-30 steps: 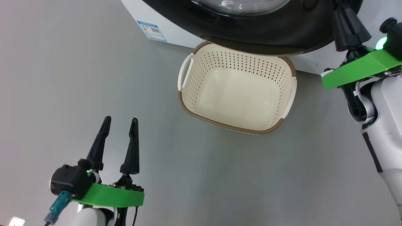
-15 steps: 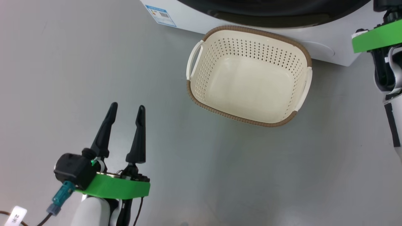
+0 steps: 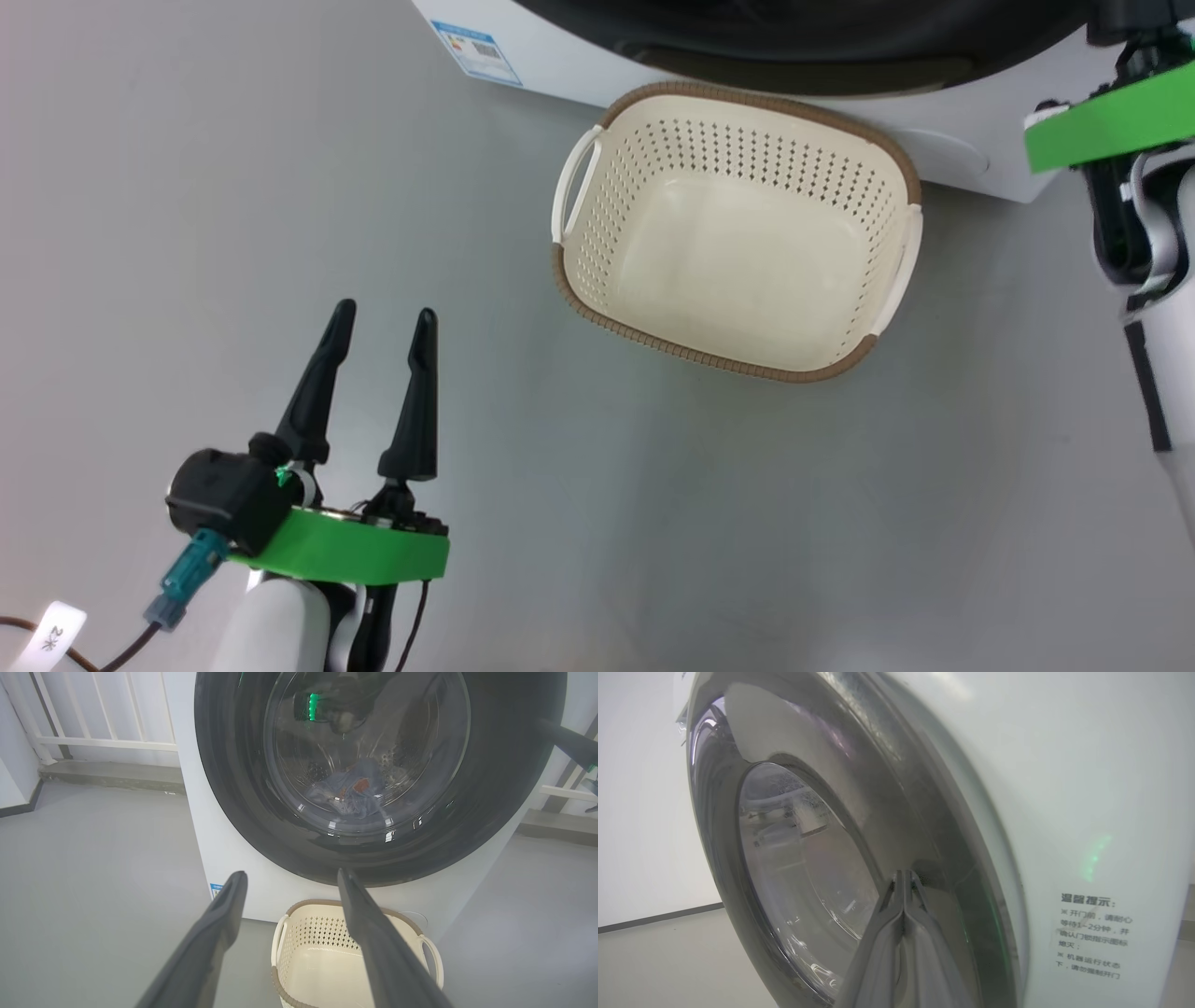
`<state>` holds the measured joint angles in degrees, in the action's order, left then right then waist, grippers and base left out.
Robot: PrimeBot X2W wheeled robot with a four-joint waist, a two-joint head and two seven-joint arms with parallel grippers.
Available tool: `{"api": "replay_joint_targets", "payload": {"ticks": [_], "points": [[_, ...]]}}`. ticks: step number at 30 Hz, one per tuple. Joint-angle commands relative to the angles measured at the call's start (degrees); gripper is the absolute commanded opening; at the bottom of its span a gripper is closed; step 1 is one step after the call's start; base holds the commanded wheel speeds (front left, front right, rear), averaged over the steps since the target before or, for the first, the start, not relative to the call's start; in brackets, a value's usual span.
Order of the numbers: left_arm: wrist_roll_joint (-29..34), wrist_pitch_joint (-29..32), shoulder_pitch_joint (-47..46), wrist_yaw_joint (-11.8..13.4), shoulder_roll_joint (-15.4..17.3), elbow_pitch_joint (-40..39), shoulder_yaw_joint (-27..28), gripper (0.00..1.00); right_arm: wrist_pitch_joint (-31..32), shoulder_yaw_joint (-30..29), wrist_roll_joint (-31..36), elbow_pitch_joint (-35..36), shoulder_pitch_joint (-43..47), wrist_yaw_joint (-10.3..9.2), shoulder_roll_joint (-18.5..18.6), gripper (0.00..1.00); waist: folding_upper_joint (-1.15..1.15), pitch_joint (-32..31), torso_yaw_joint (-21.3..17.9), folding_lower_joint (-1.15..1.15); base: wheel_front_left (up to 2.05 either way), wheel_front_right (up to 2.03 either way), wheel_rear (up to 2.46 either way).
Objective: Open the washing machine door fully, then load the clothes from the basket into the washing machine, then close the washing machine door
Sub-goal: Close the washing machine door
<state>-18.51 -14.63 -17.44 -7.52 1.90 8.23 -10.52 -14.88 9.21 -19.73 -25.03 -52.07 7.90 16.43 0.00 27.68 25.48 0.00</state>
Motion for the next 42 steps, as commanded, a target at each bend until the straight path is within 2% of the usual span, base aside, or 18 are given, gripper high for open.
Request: {"api": "replay_joint_targets", "payload": {"ticks": [1,2,4,6,8,10,12,26,42], "points": [[0.39,-0.37,0.22,0.03,0.99,-0.62,2.31,1.00,-0.12,1.18,-0.55,1.65,2.00,-0.42,-1.23,0.00,0.00,-1.18,-0.63,0.00,0.00,0.00,0.00],[0.53,-0.37,0.48,0.03,1.09,-0.33,2.50,1.00,-0.12,1.36,-0.78,1.90,2.84,-0.42,-1.46,0.01,0.00,-1.72,-0.87,0.00,0.00,0.00,0.00],[0.75,-0.37,1.02,0.03,1.41,0.25,2.96,1.00,-0.12,2.10,-1.25,2.17,4.68,-0.42,-1.96,0.18,0.00,-2.89,-1.38,0.00,0.00,0.00,0.00],[0.90,-0.37,1.57,0.03,1.71,0.78,3.44,1.00,-0.12,2.59,-1.85,2.40,6.51,-0.42,-2.36,0.41,0.00,-4.10,-1.84,0.00,0.00,0.00,0.00],[1.01,-0.37,2.12,0.03,1.99,1.36,3.80,1.00,-0.12,3.73,-2.46,2.45,8.41,-0.42,-2.51,0.51,0.00,-5.43,-2.25,0.00,0.00,0.00,0.00],[1.03,-0.37,2.69,0.03,2.34,1.88,4.23,1.00,-0.12,4.84,-3.02,2.44,10.17,-0.42,-2.65,0.84,0.00,-6.70,-2.83,0.00,0.00,0.00,0.00],[1.03,-0.37,3.24,0.03,2.78,2.28,4.68,1.00,-0.12,5.37,-3.54,2.75,11.72,-0.42,-2.88,1.00,0.00,-7.83,-3.54,0.00,0.00,0.00,0.00],[0.09,-0.37,6.52,0.03,6.68,5.26,6.21,1.00,-0.12,2.66,-3.97,2.98,24.36,-0.42,-4.70,1.00,0.00,-15.84,-9.64,0.00,0.00,0.00,0.00],[0.32,-0.37,9.89,0.03,8.79,6.53,9.10,1.00,-0.12,-0.06,-3.89,3.32,33.98,-0.42,-6.29,1.00,0.00,-20.60,-16.87,0.00,0.00,0.00,0.00]]}}
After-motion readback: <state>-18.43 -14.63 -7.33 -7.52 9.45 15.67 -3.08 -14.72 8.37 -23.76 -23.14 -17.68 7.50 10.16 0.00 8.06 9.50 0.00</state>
